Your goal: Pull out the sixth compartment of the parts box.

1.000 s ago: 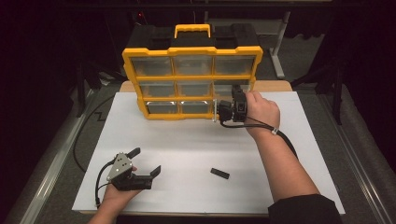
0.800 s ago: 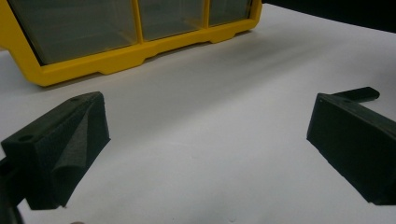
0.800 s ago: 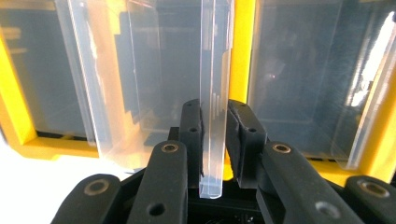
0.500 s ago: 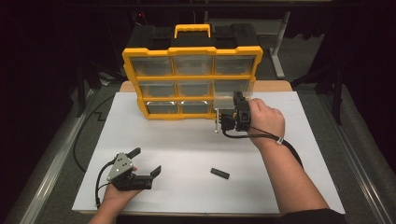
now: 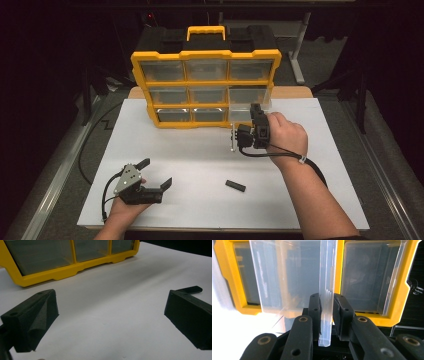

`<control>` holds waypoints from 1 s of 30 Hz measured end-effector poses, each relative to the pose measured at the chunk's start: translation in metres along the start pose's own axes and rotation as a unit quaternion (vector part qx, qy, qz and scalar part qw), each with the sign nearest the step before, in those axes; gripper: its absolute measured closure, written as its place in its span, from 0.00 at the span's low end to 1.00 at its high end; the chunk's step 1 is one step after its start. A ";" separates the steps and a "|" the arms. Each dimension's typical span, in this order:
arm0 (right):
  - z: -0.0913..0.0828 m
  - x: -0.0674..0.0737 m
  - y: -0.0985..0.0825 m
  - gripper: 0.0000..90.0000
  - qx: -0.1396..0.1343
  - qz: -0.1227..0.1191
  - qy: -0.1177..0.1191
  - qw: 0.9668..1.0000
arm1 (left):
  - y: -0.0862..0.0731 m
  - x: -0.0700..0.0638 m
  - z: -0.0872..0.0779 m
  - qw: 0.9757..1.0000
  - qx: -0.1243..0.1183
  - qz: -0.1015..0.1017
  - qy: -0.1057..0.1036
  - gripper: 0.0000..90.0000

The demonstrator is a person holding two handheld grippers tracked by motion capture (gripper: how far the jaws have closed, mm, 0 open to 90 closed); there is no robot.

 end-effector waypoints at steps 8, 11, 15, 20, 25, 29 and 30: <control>-0.010 0.001 -0.001 0.87 -0.002 0.001 -0.002 1.000 | 0.000 0.000 0.000 1.000 -0.001 0.000 0.000 0.00; -0.013 0.001 -0.002 0.87 -0.003 0.001 -0.003 1.000 | 0.000 0.000 0.000 1.000 -0.001 -0.001 -0.001 0.00; -0.016 0.001 -0.003 0.87 -0.003 0.001 -0.005 1.000 | 0.000 0.000 0.000 1.000 0.003 0.001 -0.002 0.00; -0.019 0.005 -0.001 0.86 -0.007 0.000 -0.003 1.000 | 0.000 -0.001 0.001 1.000 0.002 0.001 -0.002 0.00; -0.020 0.009 0.001 0.86 -0.007 0.000 -0.005 1.000 | 0.000 -0.001 0.001 1.000 0.003 0.001 -0.003 0.00; -0.019 0.008 0.001 0.86 -0.008 0.002 -0.002 1.000 | 0.000 -0.001 0.001 1.000 0.003 0.002 -0.004 0.00; -0.019 0.008 0.001 0.86 -0.008 0.002 -0.002 1.000 | 0.000 -0.001 0.001 1.000 0.003 0.002 -0.004 0.00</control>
Point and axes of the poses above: each handheld gripper's, and its own axes: z roughly forward along the jaws, y roughly out of its top, x roughly to its left, the point moved 1 cm from there along z, roughly forward along the jaws, and after that the axes turned 15 degrees about -y, right-handed, at the moved point
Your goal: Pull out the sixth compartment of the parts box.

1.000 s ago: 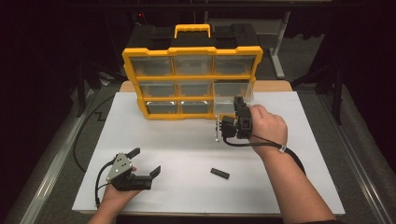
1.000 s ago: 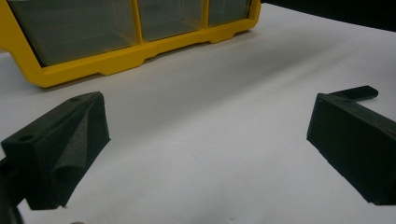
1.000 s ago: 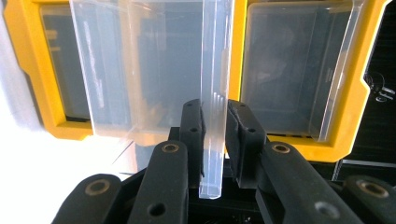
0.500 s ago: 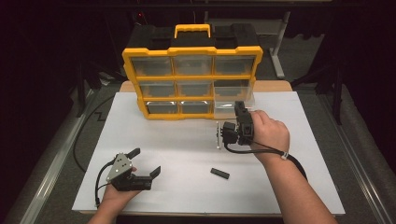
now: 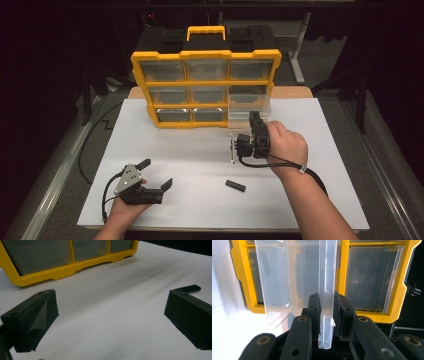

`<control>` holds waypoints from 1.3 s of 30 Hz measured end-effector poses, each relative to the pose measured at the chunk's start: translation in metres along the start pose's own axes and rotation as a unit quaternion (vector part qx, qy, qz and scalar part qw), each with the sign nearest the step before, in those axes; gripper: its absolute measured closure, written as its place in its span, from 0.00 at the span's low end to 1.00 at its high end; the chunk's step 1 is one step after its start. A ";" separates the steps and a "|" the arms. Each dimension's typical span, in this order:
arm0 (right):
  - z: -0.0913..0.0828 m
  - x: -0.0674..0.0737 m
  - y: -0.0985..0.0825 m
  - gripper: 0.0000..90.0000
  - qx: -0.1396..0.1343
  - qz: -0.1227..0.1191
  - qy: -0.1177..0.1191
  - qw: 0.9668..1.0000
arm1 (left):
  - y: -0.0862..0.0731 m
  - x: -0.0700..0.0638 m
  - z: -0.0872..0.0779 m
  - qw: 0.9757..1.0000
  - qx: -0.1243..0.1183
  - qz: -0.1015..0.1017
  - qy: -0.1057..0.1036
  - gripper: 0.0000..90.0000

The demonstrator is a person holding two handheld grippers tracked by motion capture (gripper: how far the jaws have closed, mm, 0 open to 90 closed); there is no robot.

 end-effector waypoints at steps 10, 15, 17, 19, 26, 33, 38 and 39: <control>0.003 0.000 0.001 0.86 0.004 -0.001 -0.001 1.000 | 0.000 0.000 0.000 1.000 0.001 0.000 0.000 0.00; 0.004 0.000 0.002 0.86 0.006 -0.003 -0.002 1.000 | 0.000 -0.001 0.001 1.000 -0.001 0.000 -0.001 0.00; 0.004 0.000 0.002 0.86 0.006 -0.003 -0.003 1.000 | 0.000 -0.001 0.001 1.000 -0.001 0.000 -0.001 0.00; 0.004 0.001 0.002 0.86 0.006 -0.003 -0.003 1.000 | 0.000 -0.001 0.001 1.000 -0.001 0.000 0.000 0.00; 0.006 0.000 0.003 0.86 0.008 -0.002 -0.004 1.000 | 0.000 -0.001 0.001 1.000 -0.002 -0.001 -0.001 0.00; 0.005 0.000 0.003 0.86 0.009 -0.002 -0.004 1.000 | 0.000 -0.001 0.001 1.000 -0.002 -0.001 -0.001 0.00; 0.005 0.001 0.003 0.83 0.009 0.002 -0.006 1.000 | 0.000 -0.001 0.001 1.000 -0.001 -0.001 -0.002 0.00; 0.005 0.001 0.003 0.83 0.009 0.002 -0.006 1.000 | 0.000 -0.001 0.001 1.000 -0.001 -0.001 -0.002 0.00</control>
Point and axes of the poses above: each handheld gripper's, and its own axes: z roughly forward along the jaws, y roughly out of its top, x roughly to its left, the point moved 1 cm from there along z, roughly forward along the jaws, and after that the axes turned 15 degrees about -y, right-handed, at the moved point
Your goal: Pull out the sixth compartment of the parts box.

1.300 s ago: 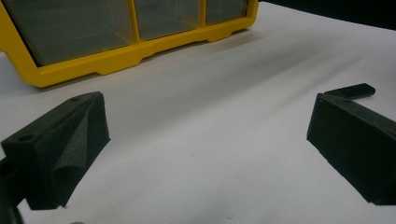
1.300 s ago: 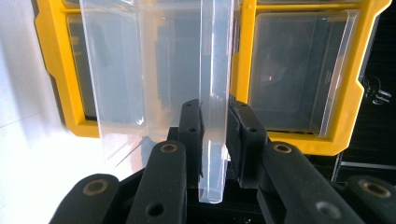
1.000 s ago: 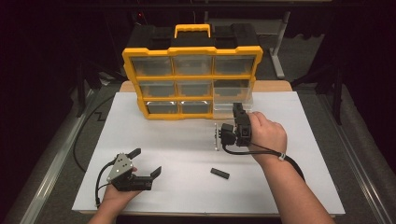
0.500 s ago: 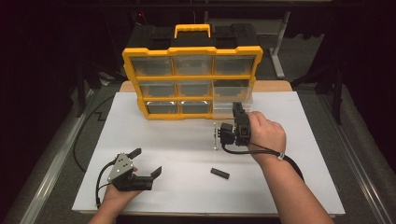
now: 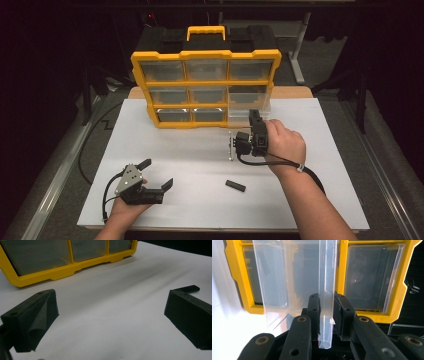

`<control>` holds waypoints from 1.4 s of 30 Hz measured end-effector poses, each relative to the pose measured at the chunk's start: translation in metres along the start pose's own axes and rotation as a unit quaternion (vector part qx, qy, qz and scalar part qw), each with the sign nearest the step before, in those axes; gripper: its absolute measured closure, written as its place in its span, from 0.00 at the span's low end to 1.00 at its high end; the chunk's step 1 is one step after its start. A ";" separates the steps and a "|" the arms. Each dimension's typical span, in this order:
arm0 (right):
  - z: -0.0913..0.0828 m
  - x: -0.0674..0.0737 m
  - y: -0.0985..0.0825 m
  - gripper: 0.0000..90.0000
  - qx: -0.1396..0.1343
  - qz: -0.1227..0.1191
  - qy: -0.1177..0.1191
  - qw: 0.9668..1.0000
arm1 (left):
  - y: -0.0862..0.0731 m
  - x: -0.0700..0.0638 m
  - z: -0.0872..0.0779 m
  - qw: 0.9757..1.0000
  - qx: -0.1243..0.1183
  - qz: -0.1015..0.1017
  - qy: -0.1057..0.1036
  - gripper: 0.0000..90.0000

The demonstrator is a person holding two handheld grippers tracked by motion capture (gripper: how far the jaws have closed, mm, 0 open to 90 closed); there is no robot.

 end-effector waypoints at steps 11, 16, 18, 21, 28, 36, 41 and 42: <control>-0.020 -0.002 -0.015 0.67 -0.002 0.023 0.015 1.000 | 0.000 0.001 0.000 1.000 0.001 -0.003 0.002 0.00; -0.030 0.007 -0.027 0.64 -0.005 0.022 0.021 1.000 | -0.001 0.001 0.000 1.000 0.000 -0.005 0.003 0.00; -0.032 0.009 -0.029 0.64 -0.004 0.022 0.025 0.999 | -0.001 0.001 0.000 1.000 -0.001 -0.006 0.004 0.00; -0.039 0.021 -0.037 0.62 -0.004 0.016 0.035 0.999 | -0.001 0.001 0.000 1.000 0.001 -0.004 0.003 0.00; -0.049 0.042 -0.046 0.60 0.000 0.019 0.052 0.998 | -0.001 0.002 -0.001 1.000 0.003 -0.005 0.005 0.00; -0.061 0.072 -0.055 0.59 0.009 0.018 0.080 0.997 | -0.002 0.002 -0.001 1.000 0.006 -0.004 0.007 0.00; -0.072 0.088 -0.059 0.59 0.007 0.017 0.092 0.996 | -0.002 0.002 0.000 1.000 0.008 -0.003 0.011 0.00; -0.075 0.092 -0.061 0.58 0.005 0.019 0.088 0.996 | -0.002 0.002 0.000 1.000 0.008 -0.004 0.013 0.00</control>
Point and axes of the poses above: each handheld gripper's, and its own axes: z roughly forward along the jaws, y roughly out of its top, x roughly to its left, the point moved 1 cm from there along z, roughly forward along the jaws, and after that the axes turned 15 degrees about -y, right-handed, at the moved point
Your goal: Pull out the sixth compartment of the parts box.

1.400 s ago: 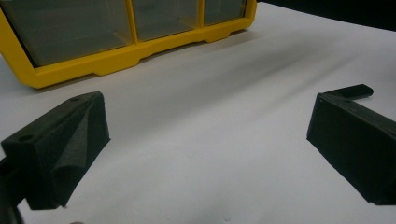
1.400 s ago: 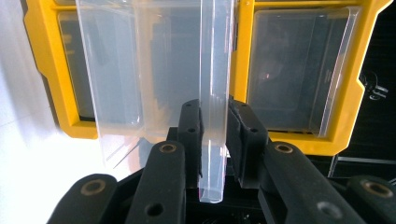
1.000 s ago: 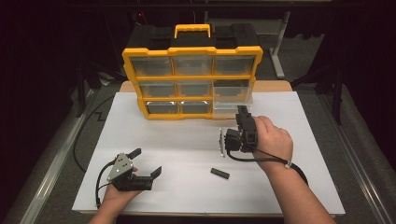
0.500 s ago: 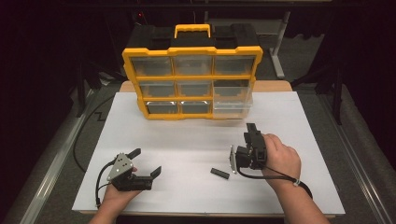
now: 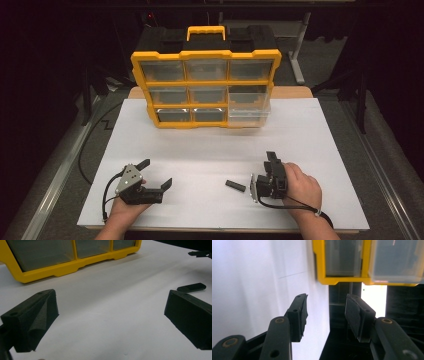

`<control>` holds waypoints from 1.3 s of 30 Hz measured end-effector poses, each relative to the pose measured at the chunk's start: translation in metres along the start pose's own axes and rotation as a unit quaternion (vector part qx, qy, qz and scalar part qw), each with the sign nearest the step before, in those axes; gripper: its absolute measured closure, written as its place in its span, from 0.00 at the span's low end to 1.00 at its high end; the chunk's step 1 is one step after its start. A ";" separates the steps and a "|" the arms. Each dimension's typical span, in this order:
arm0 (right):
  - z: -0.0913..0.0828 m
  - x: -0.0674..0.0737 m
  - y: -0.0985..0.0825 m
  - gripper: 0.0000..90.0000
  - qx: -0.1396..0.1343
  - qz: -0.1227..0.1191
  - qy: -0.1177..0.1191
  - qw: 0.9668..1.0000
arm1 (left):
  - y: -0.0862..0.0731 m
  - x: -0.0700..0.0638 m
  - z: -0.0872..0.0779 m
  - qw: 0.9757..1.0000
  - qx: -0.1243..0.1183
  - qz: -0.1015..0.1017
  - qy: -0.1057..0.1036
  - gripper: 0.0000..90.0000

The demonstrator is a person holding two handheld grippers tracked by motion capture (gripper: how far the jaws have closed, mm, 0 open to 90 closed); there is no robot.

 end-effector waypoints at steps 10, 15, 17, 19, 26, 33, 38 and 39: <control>-0.019 0.009 -0.024 0.58 0.011 0.005 0.011 1.000 | 0.001 -0.001 0.002 1.000 -0.002 -0.005 0.001 0.00; -0.023 0.011 -0.032 0.55 0.016 0.013 0.020 1.000 | 0.002 -0.002 0.003 1.000 -0.003 -0.003 0.005 0.00; -0.023 0.011 -0.033 0.54 0.017 0.009 0.033 0.999 | 0.001 -0.001 0.002 1.000 -0.001 -0.002 0.009 0.00; -0.023 0.013 -0.032 0.53 0.013 0.011 0.026 1.000 | 0.001 -0.001 0.002 1.000 0.000 -0.002 0.010 0.00; -0.020 0.013 -0.032 0.44 0.012 0.013 0.031 0.999 | 0.001 -0.002 0.000 1.000 0.002 0.002 0.013 0.00; -0.016 0.016 -0.034 0.33 0.026 0.017 0.054 0.998 | 0.001 -0.002 -0.001 1.000 0.001 0.001 0.012 0.00; -0.017 0.014 -0.035 0.29 0.027 0.019 0.054 0.998 | 0.001 -0.001 -0.001 1.000 0.000 0.001 0.013 0.00; -0.018 0.013 -0.035 0.29 0.028 0.021 0.054 0.998 | 0.001 -0.001 -0.001 1.000 0.000 0.001 0.013 0.00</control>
Point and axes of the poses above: each handheld gripper's, and its own axes: z roughly forward along the jaws, y roughly out of its top, x roughly to its left, the point moved 1 cm from there along z, roughly forward along the jaws, and after that the axes turned 15 degrees about -y, right-handed, at the moved point
